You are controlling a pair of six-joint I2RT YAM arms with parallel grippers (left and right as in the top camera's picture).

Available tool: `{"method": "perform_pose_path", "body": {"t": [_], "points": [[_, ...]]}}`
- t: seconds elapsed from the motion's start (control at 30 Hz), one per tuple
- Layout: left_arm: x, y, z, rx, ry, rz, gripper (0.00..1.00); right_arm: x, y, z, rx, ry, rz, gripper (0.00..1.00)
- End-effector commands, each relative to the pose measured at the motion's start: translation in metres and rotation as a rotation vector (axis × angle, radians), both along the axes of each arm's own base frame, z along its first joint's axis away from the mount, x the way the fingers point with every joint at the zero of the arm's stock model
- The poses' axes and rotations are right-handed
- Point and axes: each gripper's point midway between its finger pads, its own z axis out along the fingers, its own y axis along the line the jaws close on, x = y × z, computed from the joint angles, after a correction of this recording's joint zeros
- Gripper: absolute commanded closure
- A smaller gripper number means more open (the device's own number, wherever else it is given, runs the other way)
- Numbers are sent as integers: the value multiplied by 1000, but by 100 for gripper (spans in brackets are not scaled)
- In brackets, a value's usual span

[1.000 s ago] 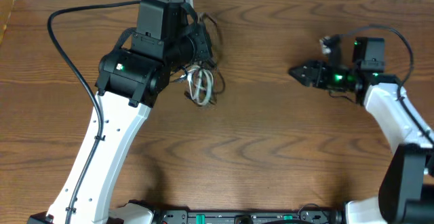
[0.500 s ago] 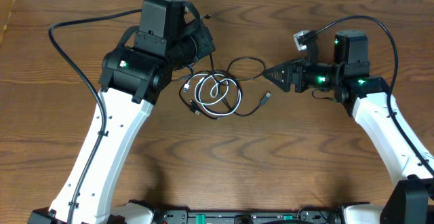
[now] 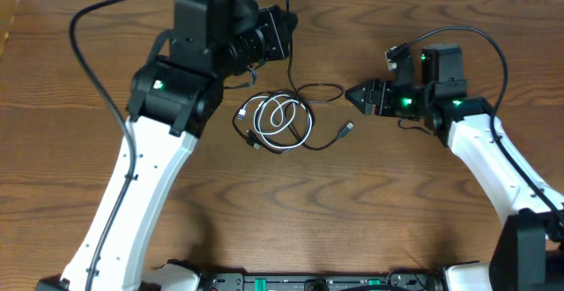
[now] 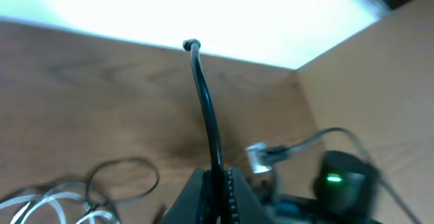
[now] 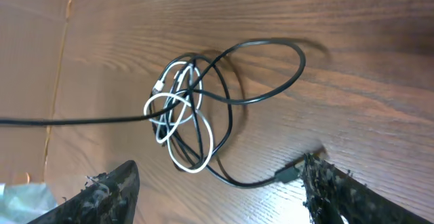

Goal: Untangle cables

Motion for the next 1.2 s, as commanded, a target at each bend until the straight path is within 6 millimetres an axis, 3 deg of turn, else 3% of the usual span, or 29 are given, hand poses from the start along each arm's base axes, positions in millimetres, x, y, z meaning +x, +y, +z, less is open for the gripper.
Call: {"method": "perform_pose_path", "body": {"t": [0.0, 0.17, 0.3, 0.43, 0.63, 0.67, 0.87, 1.0, 1.17], "points": [[-31, 4, 59, -48, -153, -52, 93, 4, 8, -14, 32, 100, -69, 26], [-46, 10, 70, -55, -173, -52, 93, 12, 22, -39, 94, 227, -155, 24], [-49, 11, 57, -35, -119, -52, 92, 24, 36, -58, 147, 272, -192, 24], [-47, 10, 42, -16, -65, -53, 93, 31, 63, -69, 242, 303, -173, 25], [-47, 10, 37, -9, -50, -52, 93, 27, 91, -74, 320, 336, -110, 45], [-47, 10, 36, -7, -46, -51, 93, 27, 91, -74, 319, 338, -110, 49], [-51, 16, 19, 46, 8, -42, 92, 32, 82, -69, 323, 313, -118, 97], [-58, 23, 2, 102, 68, -32, 91, 46, 63, -55, 315, 216, -116, 99], [-68, 35, -22, 180, 152, -12, 91, 56, 36, -23, 269, 73, -119, 99]]}}
